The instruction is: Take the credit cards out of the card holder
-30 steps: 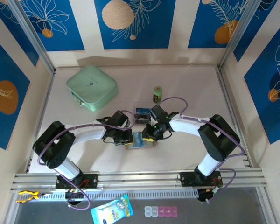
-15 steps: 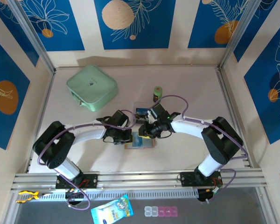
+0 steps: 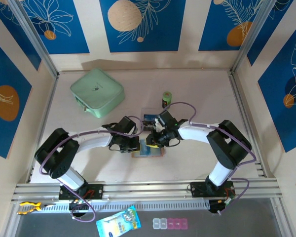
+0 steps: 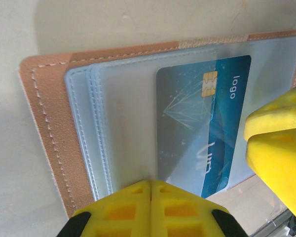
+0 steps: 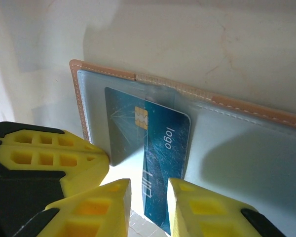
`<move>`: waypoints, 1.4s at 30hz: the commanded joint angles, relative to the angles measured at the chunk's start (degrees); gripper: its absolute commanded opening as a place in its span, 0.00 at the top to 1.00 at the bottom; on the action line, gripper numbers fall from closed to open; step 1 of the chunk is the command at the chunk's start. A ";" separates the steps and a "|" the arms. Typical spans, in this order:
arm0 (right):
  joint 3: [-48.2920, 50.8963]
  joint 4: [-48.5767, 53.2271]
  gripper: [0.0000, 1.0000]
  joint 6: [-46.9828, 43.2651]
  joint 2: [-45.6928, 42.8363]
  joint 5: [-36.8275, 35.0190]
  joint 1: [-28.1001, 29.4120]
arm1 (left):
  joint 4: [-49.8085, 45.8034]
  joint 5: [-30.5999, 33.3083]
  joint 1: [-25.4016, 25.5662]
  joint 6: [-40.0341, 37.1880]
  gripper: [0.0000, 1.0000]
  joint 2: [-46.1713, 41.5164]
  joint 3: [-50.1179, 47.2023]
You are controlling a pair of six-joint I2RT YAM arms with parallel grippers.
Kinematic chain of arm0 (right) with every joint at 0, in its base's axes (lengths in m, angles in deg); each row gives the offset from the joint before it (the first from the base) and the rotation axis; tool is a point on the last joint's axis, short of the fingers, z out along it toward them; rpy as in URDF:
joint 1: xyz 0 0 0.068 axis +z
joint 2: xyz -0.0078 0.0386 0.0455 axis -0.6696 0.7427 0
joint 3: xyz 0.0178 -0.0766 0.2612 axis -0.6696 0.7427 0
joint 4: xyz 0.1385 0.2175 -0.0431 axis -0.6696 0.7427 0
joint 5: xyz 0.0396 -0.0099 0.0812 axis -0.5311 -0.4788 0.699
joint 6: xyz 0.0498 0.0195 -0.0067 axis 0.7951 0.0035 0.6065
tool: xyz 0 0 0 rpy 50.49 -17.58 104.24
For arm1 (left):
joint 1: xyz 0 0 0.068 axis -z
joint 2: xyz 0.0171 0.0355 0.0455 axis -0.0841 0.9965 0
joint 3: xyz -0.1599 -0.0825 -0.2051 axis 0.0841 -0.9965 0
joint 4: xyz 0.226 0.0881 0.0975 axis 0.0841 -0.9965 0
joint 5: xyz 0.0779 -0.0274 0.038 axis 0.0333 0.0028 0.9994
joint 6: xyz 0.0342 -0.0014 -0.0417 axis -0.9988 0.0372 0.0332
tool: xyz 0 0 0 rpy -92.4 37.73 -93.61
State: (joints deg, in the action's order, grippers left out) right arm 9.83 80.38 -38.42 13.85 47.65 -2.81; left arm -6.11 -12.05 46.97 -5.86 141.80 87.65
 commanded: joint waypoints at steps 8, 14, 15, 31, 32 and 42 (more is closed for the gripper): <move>0.99 0.81 0.73 -0.54 -2.24 0.07 -0.46 | -3.66 1.38 0.05 -0.59 0.95 0.03 5.00; 0.81 0.90 0.73 -0.56 -0.94 0.28 -0.73 | -3.65 2.28 0.11 -0.63 0.97 1.48 4.23; 0.89 0.78 0.73 -0.58 -0.73 0.33 -0.73 | -3.89 2.60 0.04 -0.78 0.97 1.49 4.06; 1.07 0.29 0.73 -0.19 2.40 0.80 -0.80 | -3.39 2.75 0.06 -0.84 0.97 3.46 1.65; 1.07 0.03 0.73 -0.11 2.53 1.15 -0.82 | -3.31 2.74 0.10 -0.80 0.97 3.55 1.63; 1.78 -3.56 0.78 2.01 0.47 4.70 -0.98 | -3.48 2.57 0.05 -0.73 0.97 3.66 1.45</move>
State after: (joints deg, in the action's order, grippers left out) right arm 10.62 77.78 -37.33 15.64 49.86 -3.45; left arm -7.97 -9.95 46.97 -6.06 144.11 90.54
